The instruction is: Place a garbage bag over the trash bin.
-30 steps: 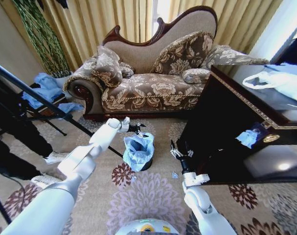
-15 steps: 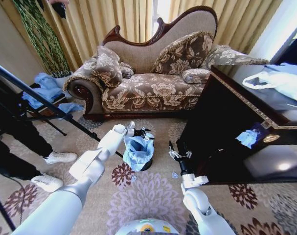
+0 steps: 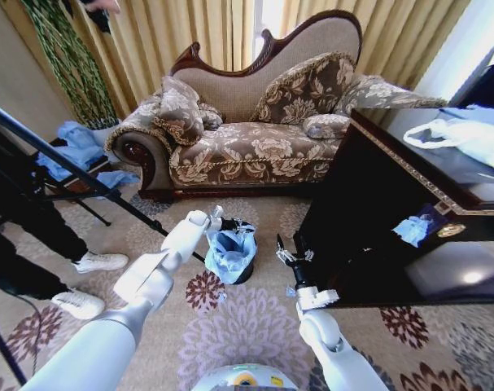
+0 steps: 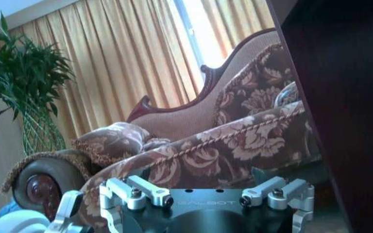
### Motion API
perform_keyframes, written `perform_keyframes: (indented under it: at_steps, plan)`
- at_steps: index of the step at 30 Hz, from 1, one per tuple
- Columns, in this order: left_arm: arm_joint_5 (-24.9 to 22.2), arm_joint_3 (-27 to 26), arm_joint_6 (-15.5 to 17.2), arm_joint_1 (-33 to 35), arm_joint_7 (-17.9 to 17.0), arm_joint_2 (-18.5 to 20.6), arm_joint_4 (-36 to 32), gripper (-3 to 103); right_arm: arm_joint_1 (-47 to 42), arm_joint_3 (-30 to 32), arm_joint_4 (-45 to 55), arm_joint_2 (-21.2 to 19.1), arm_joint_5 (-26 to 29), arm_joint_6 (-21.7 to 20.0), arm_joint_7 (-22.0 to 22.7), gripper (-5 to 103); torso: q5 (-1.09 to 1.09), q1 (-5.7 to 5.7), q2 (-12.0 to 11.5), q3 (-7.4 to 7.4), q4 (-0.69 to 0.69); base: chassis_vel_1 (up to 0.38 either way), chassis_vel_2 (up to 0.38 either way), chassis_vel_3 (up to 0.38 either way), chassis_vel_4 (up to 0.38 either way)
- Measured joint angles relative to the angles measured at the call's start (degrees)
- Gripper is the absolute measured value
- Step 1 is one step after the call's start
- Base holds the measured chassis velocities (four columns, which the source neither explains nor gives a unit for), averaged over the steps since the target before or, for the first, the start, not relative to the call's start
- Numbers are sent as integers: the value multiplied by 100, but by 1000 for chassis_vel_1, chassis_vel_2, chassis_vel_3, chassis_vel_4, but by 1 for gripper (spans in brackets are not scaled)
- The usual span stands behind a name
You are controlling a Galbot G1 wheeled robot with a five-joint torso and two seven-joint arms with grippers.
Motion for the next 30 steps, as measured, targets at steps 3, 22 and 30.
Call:
perform_keyframes:
  at_steps: [3, 22, 30]
  plan:
    - [-91, 0, -4, -24, -151, -15, 22, 14, 49, -51, -56, 17, -8, 4, 5, 100, 0, 0, 0, 0, 1, 0, 0, 0, 0]
    - [-800, 78, -76, 133, -1176, -62, -395, 24, 290, -474, -156, -1, -103, -145, 218, 100, -1, 0, 1, 0, 0, 0, 0, 0, 0]
    - [-897, -83, 246, 597, -831, 561, -1645, 52, 443, -1009, -83, 64, -153, -448, 860, 100, -1, 0, 1, 0, -1, 0, 0, 0, 0]
